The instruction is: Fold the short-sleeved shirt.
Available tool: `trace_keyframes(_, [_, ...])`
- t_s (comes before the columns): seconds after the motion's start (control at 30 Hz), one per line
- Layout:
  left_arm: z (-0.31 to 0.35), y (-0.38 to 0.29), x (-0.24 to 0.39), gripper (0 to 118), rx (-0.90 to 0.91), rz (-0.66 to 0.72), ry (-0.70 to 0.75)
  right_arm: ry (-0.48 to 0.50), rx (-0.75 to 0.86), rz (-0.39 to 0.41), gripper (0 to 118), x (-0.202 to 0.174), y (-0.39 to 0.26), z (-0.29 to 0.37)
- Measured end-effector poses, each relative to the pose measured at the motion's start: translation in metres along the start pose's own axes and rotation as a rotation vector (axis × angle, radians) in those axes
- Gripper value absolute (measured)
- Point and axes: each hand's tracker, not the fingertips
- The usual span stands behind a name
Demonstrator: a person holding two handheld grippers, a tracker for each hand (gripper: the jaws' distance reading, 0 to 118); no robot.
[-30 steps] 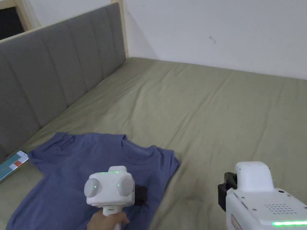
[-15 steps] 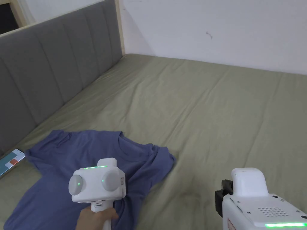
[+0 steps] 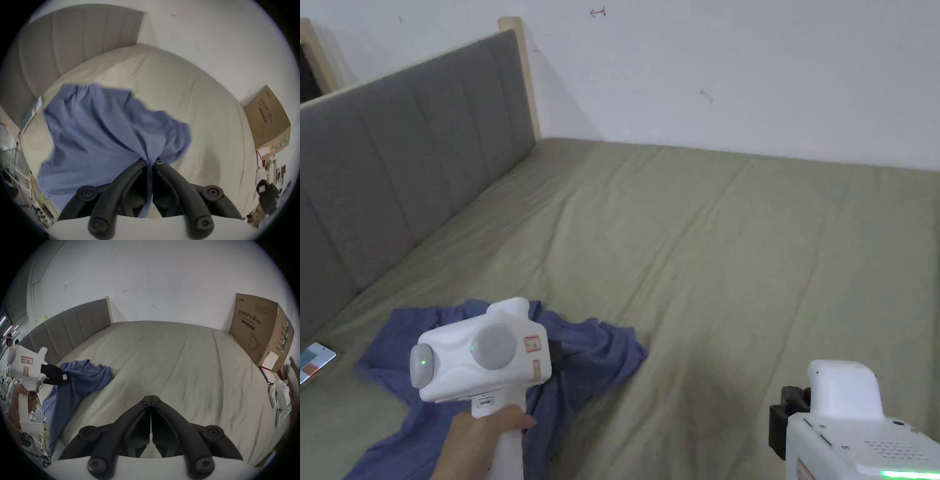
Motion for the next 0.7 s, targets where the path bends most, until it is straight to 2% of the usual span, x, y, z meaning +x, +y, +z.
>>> trace_keyframes(0.07, [0.013,0.009,0.033,4,0.009,-0.042,-0.062,-0.017,0.019,-0.036,0,0.014,0.002,0.010])
trace_keyframes(0.17, [0.030,0.010,0.100,4,0.045,-0.198,-0.140,-0.077,0.060,-0.062,0,0.041,0.007,0.027])
trace_keyframes(0.33, [0.046,-0.012,0.229,4,-0.006,-0.394,-0.419,-0.188,0.141,-0.135,0,0.101,0.012,0.077])
trace_keyframes(0.43, [0.061,-0.043,0.309,4,-0.058,-0.466,-0.611,-0.303,0.198,-0.157,0,0.142,0.010,0.114])
trace_keyframes(0.5, [0.071,-0.071,0.354,4,-0.076,-0.537,-0.720,-0.391,0.214,-0.130,0,0.167,0.007,0.139])
trace_keyframes(0.6, [0.066,-0.116,0.393,4,-0.131,-0.632,-0.736,-0.520,0.192,-0.089,0,0.198,-0.002,0.166])
trace_keyframes(0.7, [0.041,-0.160,0.405,4,-0.223,-0.675,-0.735,-0.557,0.164,-0.136,0,0.222,-0.015,0.179])
